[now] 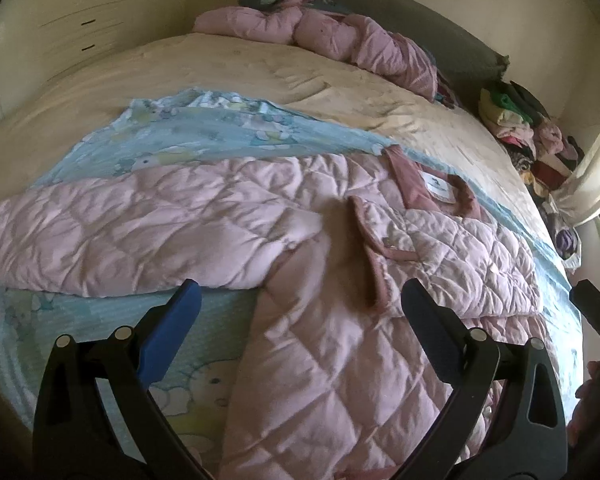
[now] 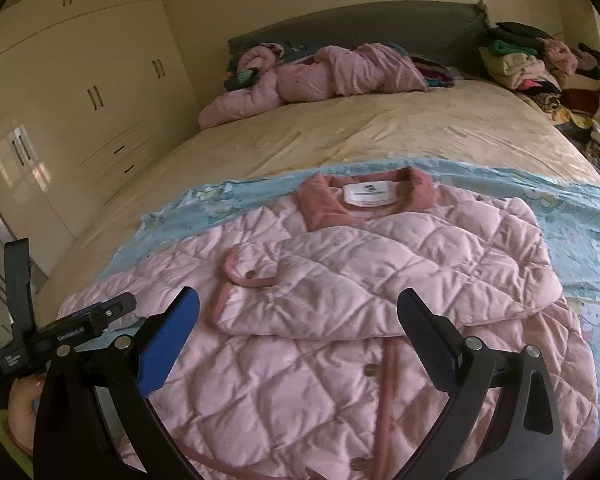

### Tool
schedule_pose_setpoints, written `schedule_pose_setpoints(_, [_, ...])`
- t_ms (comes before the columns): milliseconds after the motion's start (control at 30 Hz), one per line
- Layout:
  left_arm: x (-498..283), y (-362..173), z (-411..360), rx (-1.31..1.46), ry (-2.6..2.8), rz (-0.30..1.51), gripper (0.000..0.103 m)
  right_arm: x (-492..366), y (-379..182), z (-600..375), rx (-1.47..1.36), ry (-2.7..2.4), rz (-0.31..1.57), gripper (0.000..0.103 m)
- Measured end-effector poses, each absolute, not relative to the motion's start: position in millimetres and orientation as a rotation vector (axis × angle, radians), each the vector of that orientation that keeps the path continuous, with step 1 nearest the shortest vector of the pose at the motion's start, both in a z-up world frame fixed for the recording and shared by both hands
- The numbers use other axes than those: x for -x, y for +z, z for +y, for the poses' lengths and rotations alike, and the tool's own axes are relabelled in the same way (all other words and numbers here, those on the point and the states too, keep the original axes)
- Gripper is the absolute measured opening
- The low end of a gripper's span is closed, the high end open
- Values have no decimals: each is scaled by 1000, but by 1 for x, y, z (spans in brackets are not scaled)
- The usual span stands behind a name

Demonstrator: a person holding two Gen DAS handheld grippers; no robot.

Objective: Fold large clothes
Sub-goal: 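Release the trim with the left tool and move it to the other sleeve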

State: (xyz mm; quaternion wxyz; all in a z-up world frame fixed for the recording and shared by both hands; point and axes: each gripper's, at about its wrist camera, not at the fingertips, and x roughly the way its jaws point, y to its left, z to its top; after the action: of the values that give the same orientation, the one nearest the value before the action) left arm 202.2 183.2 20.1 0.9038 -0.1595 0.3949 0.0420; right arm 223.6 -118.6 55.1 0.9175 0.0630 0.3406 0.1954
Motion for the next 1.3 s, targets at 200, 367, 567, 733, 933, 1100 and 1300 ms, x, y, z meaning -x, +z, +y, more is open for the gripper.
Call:
schedule_pose_setpoints(200, [-190,22,205,354,112,803,93,-218,59,-91,-104,442,698,99])
schedule_pose_setpoints(367, [-182,21,221,370,134,796,93,-215,62,-68,-85,480,700,99])
schedule_pose_setpoints(567, [-171,15,245,408,170,795,93,-210,61,-38,-62,528,711,99])
schedule_pose_setpoints(733, [-164,7,263,437,201,799,93,-207,59,-14,-43,569,721,99])
schedule_pose_setpoints(933, [-157,-3,282,468,232,805,93,-203,53,15,-21,617,737,99])
schedule_pose_setpoints(1100, [-151,-11,297,486,256,811,93,-198,46,33,1,650,755,99])
schedule_pose_setpoints(1300, [-146,-20,315,517,288,815,93,-193,37,51,26,689,774,99])
